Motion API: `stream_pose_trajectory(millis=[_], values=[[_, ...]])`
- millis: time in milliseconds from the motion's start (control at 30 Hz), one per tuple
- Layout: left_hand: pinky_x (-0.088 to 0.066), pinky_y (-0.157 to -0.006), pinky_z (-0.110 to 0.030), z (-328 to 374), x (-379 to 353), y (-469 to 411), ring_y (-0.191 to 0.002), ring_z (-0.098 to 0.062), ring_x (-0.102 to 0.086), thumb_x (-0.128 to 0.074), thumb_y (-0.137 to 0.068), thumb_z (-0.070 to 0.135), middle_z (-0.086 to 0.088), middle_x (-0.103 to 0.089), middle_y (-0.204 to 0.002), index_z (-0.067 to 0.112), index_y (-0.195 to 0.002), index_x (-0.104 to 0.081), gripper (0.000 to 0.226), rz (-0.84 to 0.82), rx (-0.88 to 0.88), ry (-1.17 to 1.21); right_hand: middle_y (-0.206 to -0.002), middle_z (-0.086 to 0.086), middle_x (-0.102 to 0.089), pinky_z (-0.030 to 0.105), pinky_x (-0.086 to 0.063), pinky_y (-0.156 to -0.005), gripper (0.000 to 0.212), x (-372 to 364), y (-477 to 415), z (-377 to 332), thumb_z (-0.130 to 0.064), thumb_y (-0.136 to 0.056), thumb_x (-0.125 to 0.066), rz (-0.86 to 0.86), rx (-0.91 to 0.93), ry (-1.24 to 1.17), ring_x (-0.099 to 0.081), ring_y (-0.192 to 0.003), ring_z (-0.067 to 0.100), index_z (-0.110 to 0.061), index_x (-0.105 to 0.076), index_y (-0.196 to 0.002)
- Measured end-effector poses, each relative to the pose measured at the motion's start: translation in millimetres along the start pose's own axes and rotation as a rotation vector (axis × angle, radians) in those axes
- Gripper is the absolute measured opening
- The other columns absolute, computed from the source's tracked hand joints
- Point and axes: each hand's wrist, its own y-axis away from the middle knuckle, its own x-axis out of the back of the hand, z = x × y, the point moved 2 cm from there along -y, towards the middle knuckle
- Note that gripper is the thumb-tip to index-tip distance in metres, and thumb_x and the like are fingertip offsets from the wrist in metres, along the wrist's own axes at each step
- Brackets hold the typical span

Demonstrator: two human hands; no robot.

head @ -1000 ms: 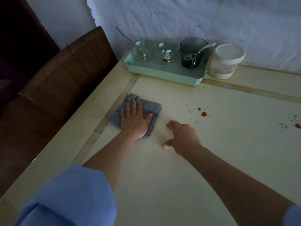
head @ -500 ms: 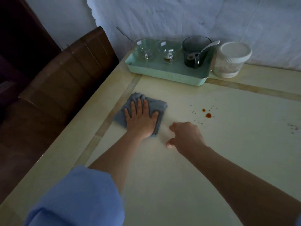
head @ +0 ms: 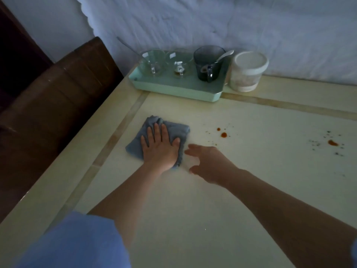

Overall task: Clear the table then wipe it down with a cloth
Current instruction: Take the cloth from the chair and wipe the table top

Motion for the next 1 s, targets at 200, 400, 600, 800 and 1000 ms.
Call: stream_pose_trajectory(millis=[200, 400, 600, 800, 1000], values=[[0.009, -0.118, -0.048, 21, -1, 5, -0.146, -0.027, 0.014, -0.009, -0.096, 0.053, -0.004, 0.015, -0.159, 0.017, -0.15, 0.011, 0.068, 0.022, 0.06, 0.008, -0.151, 0.011, -0.03, 0.038, -0.031, -0.112, 0.078, 29, 31, 80, -0.038, -0.083, -0.065, 0.219, -0.41, 0.045, -0.028, -0.141, 0.027, -0.005, -0.029, -0.143], [0.013, -0.117, -0.048, 112, -14, 2, -0.145, -0.029, 0.018, -0.011, -0.097, 0.05, -0.005, 0.019, -0.158, 0.024, -0.148, 0.015, 0.063, 0.011, -0.168, 0.032, -0.138, 0.015, -0.041, 0.037, -0.038, -0.104, 0.082, 33, 26, 89, -0.046, -0.074, -0.072, 0.133, -0.563, 0.014, -0.036, -0.132, 0.029, -0.001, -0.042, -0.134], [0.015, -0.114, -0.051, 106, -12, -7, -0.144, -0.028, 0.023, -0.009, -0.096, 0.052, 0.004, 0.025, -0.156, 0.035, -0.146, 0.018, 0.059, -0.064, -0.295, -0.044, -0.137, 0.017, -0.043, 0.034, -0.037, -0.105, 0.078, 37, 24, 84, -0.046, -0.075, -0.071, 0.092, -0.576, 0.078, -0.038, -0.131, 0.03, -0.002, -0.044, -0.133], [0.013, -0.114, -0.057, 97, -6, -21, -0.144, -0.036, 0.017, -0.012, -0.095, 0.055, -0.005, 0.016, -0.159, 0.029, -0.149, 0.01, 0.064, 0.03, 0.025, 0.027, -0.146, 0.02, -0.035, 0.033, -0.025, -0.113, 0.08, 38, 23, 87, -0.045, -0.08, -0.066, 0.08, -0.516, 0.108, -0.029, -0.139, 0.031, 0.003, -0.038, -0.138], [0.014, -0.114, -0.051, 159, -20, -5, -0.146, -0.029, 0.017, -0.013, -0.098, 0.048, 0.001, 0.014, -0.16, 0.03, -0.149, 0.008, 0.058, 0.006, -0.367, -0.019, -0.141, 0.018, -0.042, 0.031, -0.027, -0.111, 0.077, 38, 24, 89, -0.048, -0.08, -0.065, 0.101, -0.46, 0.125, -0.035, -0.134, 0.028, 0.0, -0.041, -0.136]])
